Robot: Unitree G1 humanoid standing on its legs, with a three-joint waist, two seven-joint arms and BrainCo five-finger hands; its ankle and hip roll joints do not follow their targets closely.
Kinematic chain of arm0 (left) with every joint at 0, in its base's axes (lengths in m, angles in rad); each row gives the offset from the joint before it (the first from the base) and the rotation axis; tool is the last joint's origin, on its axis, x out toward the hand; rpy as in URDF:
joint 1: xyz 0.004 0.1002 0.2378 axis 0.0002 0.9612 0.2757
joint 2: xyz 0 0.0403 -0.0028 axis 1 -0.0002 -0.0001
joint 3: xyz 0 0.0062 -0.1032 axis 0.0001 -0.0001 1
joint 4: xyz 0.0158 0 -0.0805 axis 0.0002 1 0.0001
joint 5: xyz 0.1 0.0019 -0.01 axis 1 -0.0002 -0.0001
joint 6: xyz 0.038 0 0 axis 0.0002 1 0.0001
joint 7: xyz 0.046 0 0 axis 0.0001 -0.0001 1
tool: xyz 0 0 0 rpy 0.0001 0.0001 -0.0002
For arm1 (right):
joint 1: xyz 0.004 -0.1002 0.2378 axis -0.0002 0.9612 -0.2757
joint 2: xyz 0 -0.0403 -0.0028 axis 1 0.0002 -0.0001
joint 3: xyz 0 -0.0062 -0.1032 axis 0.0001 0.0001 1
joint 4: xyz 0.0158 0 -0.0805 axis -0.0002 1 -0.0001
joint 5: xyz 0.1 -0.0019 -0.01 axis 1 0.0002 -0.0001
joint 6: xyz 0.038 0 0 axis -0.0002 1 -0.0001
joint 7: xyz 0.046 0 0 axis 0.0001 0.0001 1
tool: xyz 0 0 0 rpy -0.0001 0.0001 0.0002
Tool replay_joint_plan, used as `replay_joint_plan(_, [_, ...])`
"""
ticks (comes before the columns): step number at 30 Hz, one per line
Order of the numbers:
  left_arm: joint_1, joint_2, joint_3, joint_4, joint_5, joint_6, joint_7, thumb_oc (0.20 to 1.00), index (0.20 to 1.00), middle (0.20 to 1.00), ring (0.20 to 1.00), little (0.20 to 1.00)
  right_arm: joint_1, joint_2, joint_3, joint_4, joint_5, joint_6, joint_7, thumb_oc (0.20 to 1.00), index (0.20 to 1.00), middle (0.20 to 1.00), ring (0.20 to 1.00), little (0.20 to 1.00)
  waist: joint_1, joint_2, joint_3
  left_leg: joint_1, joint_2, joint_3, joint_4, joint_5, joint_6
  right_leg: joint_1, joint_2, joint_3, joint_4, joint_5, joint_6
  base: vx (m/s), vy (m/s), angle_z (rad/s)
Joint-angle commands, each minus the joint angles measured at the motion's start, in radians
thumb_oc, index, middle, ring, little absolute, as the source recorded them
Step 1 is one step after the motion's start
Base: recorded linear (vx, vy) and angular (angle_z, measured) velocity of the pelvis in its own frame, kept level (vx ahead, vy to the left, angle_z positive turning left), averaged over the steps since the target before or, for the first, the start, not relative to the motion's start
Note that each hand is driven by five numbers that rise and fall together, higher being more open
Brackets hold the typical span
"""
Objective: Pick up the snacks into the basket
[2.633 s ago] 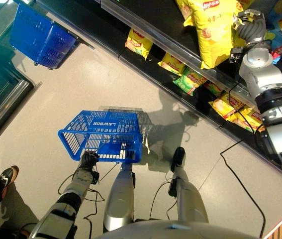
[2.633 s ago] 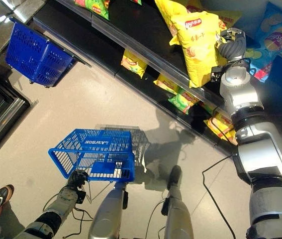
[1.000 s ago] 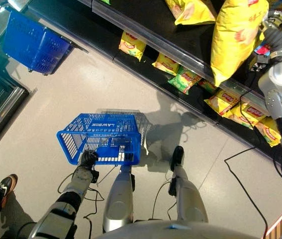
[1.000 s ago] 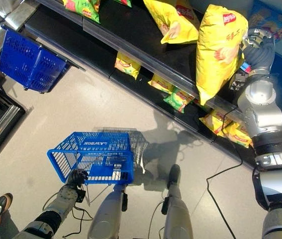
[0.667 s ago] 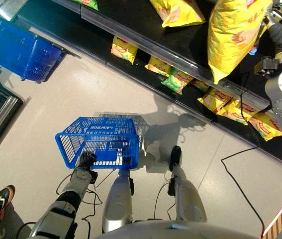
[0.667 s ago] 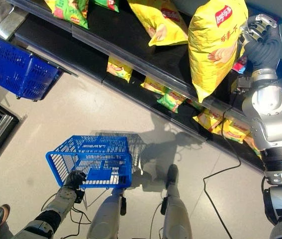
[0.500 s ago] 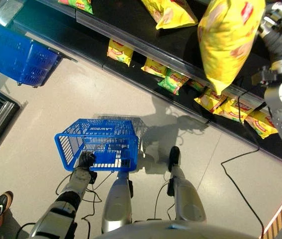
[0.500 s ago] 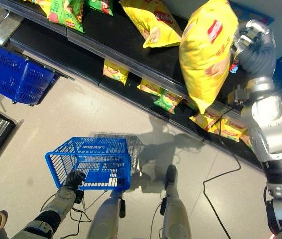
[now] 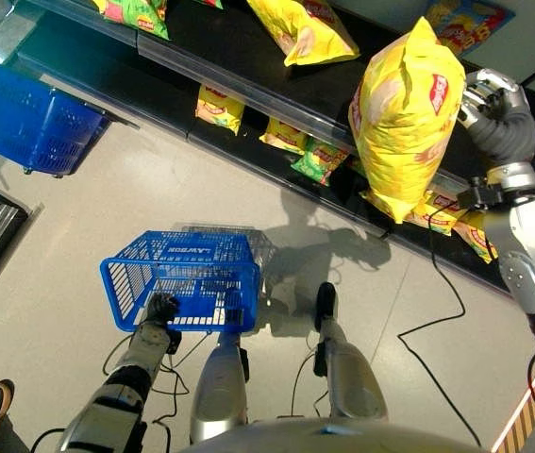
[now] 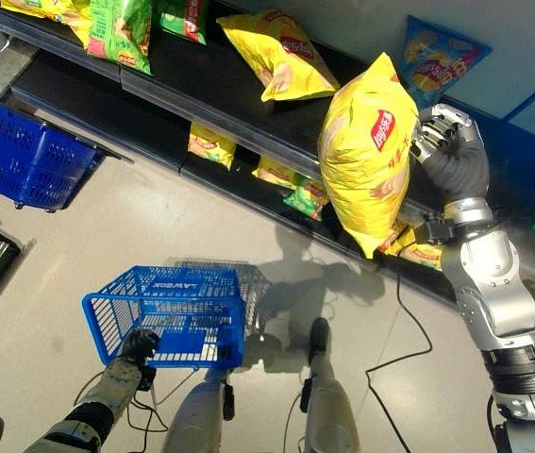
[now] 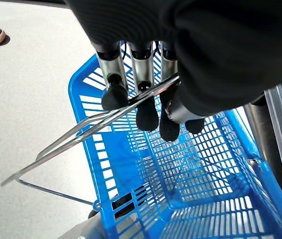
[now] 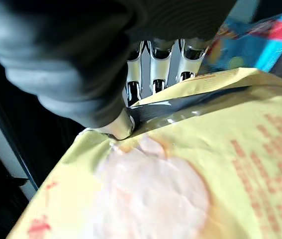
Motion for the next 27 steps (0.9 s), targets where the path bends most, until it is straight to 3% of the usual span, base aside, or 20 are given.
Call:
replay_joint_plan(1, [0.013,0.003,-0.005,0.071,-0.005,0.007,0.015,0.2,0.2,0.2,0.2,0.2,0.069,0.012,-0.068,-0.127,-0.046,-0.023,0.094,0.2,0.2,0.2,0.2,0.2,0.005,0.018,-0.075,-0.058,-0.053,-0.008,-0.001,-0.012,0.019,0.02,-0.018,-0.005,0.005,-0.041,0.075,0.0,0.0,0.0])
replay_joint_plan(6, [0.003,0.01,0.04,0.028,-0.048,-0.007,0.037,0.2,0.2,0.2,0.2,0.2,0.178,0.044,-0.01,-0.161,-0.085,-0.002,0.161,0.2,0.2,0.2,0.2,0.2,0.004,0.013,-0.066,-0.066,-0.049,-0.012,-0.001,-0.004,0.016,0.017,-0.016,-0.011,0.005,-0.04,0.074,0.0,0.0,0.0])
replay_joint_plan(8, [-0.012,0.012,0.069,-0.034,-0.111,-0.028,0.055,0.2,0.2,0.2,0.2,0.2,0.234,0.056,0.064,-0.167,-0.1,0.015,0.21,0.2,0.2,0.2,0.2,0.2,0.003,0.01,-0.056,-0.07,-0.046,-0.013,-0.001,-0.001,0.014,0.012,-0.014,-0.011,0.006,-0.039,0.073,-0.02,-0.024,0.05])
replay_joint_plan(9, [-0.174,-0.041,-0.017,0.017,-0.094,-0.004,0.08,0.2,0.2,0.2,0.2,0.2,0.199,0.042,0.152,-0.169,-0.109,0.016,0.228,0.2,0.2,0.2,0.2,0.2,-0.016,0.001,-0.059,-0.065,-0.043,-0.009,-0.001,-0.007,0.011,0.014,-0.011,-0.009,0.007,-0.043,0.073,0.0,0.0,0.0])
replay_joint_plan(11, [-0.131,-0.065,0.029,0.039,-0.133,-0.021,0.118,0.2,0.2,0.2,0.2,0.2,0.236,0.083,0.185,-0.126,-0.107,0.009,0.22,0.2,0.2,0.2,0.2,0.2,-0.015,-0.008,-0.056,-0.068,-0.041,-0.008,-0.001,-0.001,0.012,0.01,-0.008,-0.008,0.007,-0.041,0.071,0.0,0.0,0.0])
replay_joint_plan(19, [-0.131,-0.088,0.043,-0.127,-0.328,-0.086,0.103,0.2,0.2,0.2,0.2,0.2,0.3,0.034,0.31,-0.088,-0.189,0.038,0.268,0.2,0.2,0.2,0.2,0.2,-0.02,-0.019,-0.045,-0.071,-0.033,-0.008,-0.001,0.002,0.007,0.008,-0.006,-0.009,0.008,-0.042,0.07,0.0,-0.004,-0.01])
replay_joint_plan(27, [-0.171,-0.047,0.06,-0.218,-0.48,-0.12,0.078,0.2,0.2,0.2,0.2,0.2,0.288,0.088,0.363,0.23,-0.465,0.096,0.215,0.2,0.2,0.2,0.2,0.2,-0.027,-0.013,-0.029,-0.077,-0.027,-0.003,-0.001,0.005,0.005,-0.003,-0.007,-0.011,0.009,-0.04,0.071,0.0,0.0,0.0])
